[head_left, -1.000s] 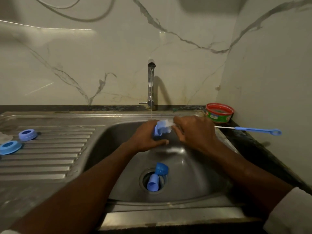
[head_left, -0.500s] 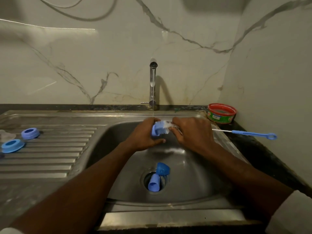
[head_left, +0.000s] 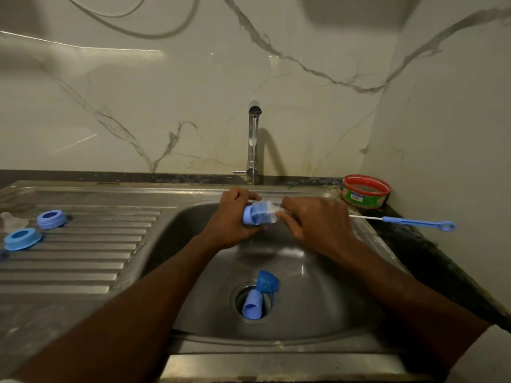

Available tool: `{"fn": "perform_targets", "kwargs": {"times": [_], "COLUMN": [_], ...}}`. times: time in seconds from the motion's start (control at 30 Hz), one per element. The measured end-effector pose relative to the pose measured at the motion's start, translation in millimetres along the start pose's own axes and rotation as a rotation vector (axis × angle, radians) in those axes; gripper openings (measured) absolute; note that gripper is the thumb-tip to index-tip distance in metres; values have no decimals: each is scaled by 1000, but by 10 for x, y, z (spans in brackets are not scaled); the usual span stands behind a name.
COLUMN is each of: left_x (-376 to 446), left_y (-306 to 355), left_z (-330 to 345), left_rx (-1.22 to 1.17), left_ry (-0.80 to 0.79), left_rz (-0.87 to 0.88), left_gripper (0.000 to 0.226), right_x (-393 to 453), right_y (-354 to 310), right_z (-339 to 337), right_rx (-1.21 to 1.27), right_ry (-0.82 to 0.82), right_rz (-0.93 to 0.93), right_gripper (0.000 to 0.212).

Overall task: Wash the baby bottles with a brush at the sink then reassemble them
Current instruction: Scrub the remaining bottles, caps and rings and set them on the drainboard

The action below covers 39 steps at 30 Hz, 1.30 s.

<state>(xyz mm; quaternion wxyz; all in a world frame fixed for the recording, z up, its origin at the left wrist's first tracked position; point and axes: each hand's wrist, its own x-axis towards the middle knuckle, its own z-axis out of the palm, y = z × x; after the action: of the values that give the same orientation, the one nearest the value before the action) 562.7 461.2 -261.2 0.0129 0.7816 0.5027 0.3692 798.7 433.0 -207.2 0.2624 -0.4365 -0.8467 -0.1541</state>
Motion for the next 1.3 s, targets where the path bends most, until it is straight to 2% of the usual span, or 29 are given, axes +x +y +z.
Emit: {"fn": "perform_targets", "kwargs": {"times": [0.07, 0.13, 0.2, 0.27, 0.37, 0.47, 0.6, 0.67, 0.73, 0.8, 0.87, 1.0, 1.17, 1.3], "left_x": [-42, -44, -4, 22, 4, -52, -46, -20, -11, -4, -15, -20, -13, -21], "left_y": [35, 81, 90, 56, 5, 15, 97, 110, 79, 2, -40, 124, 27, 183], "left_z": [44, 57, 19, -45, -56, 56, 81, 46, -37, -119, -173, -121, -173, -53], "left_rx": [-87, -51, 21, 65, 162, 59, 21, 131, 208, 234, 239, 270, 240, 286], "left_ry": [-161, -208, -122, -14, 35, -87, -276, -235, -142, -84, -87, -210, -24, -147], "left_rz": [30, 49, 85, 114, 71, 38, 56, 65, 35, -28, -60, 90, -91, 60], "left_gripper": [66, 58, 47, 41, 48, 57, 56, 52, 48, 43, 42, 47, 43, 44], "right_x": [1, -8, -27, -38, -30, 13, -12, -46, -55, -37, -14, -56, -26, -51], "right_y": [22, 51, 68, 47, -19, -54, 42, 76, 96, 119, 112, 13, 70, 10], "right_z": [-12, -15, -8, -9, -1, -12, -6, 23, 30, 6, 0, 38, -57, -3], "right_rx": [-77, -161, -164, -96, -4, -71, -93, -27, -2, 2, 25, 2, 31, -3], "right_ry": [27, -1, -59, -114, -154, -160, -141, -200, -253, -239, -219, -243, -169, -219], "right_rz": [88, 175, 207, 162, 27, 7, 195, 257, 241, 217, 217, 210, 223, 202], "right_gripper": [24, 30, 36, 39, 35, 28, 27, 33, 37, 37, 38, 38, 34, 34]}}
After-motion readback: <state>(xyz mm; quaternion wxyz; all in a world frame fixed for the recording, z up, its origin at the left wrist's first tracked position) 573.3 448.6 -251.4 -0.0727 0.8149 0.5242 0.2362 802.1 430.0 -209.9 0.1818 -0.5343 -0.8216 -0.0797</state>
